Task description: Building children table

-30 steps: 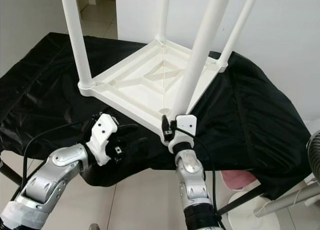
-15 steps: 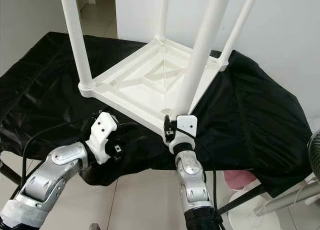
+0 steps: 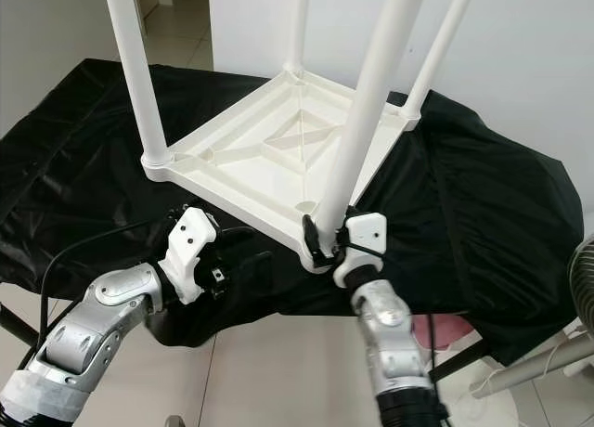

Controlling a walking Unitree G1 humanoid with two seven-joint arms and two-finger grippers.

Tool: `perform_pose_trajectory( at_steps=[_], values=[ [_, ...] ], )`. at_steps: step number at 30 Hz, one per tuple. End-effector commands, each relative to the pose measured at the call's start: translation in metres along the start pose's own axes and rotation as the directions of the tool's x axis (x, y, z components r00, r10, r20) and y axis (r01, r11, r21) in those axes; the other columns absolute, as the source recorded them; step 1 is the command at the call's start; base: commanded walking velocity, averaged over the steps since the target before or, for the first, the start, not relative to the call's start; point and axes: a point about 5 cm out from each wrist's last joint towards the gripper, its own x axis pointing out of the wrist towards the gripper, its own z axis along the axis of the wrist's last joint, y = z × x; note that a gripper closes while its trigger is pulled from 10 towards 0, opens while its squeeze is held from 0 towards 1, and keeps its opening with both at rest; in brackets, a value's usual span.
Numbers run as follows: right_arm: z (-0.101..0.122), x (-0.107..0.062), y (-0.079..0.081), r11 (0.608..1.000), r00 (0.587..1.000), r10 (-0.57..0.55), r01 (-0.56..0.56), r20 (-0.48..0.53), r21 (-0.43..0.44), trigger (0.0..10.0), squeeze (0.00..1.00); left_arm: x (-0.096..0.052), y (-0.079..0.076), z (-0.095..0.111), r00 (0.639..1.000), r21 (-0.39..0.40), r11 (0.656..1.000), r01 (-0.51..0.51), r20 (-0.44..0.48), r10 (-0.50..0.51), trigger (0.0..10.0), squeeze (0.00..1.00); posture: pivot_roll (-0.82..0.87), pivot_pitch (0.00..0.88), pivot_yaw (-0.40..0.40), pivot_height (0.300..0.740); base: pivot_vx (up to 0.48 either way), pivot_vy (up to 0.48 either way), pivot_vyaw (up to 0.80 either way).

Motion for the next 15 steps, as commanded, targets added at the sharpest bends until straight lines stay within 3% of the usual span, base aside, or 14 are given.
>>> perform_pose_trajectory(
  at_steps=[1,6,9,15],
  values=[
    [-0.004,0.001,-0.001,0.999,0.999,0.047,-0.047,-0.011,-0.002,10.0,0.0,0.001,-0.002,-0.001,1.0,0.004,1.0,0.028,-0.011,-0.028,10.0,0.0,0.02,0.046,-0.066,0.74,0.0,0.0,0.0],
    [-0.002,0.014,0.004,0.962,0.962,0.269,-0.27,-0.04,-0.028,10.0,0.0,0.002,-0.002,0.0,1.0,0.005,1.0,0.028,-0.008,-0.028,10.0,0.0,0.02,0.041,-0.066,0.74,0.0,0.0,0.0],
    [-0.003,0.02,0.006,0.942,0.942,0.33,-0.333,-0.062,-0.039,10.0,0.0,0.003,-0.001,0.0,1.0,0.006,1.0,0.028,-0.006,-0.028,10.0,0.0,0.03,0.036,-0.068,0.74,0.0,0.0,0.0],
    [-0.008,0.031,0.005,0.935,0.932,0.352,-0.355,-0.09,-0.019,10.0,0.0,0.004,0.0,0.002,1.0,0.013,1.0,0.027,-0.002,-0.027,10.0,0.0,0.04,0.026,-0.078,0.74,0.0,0.0,0.0]
  ],
)
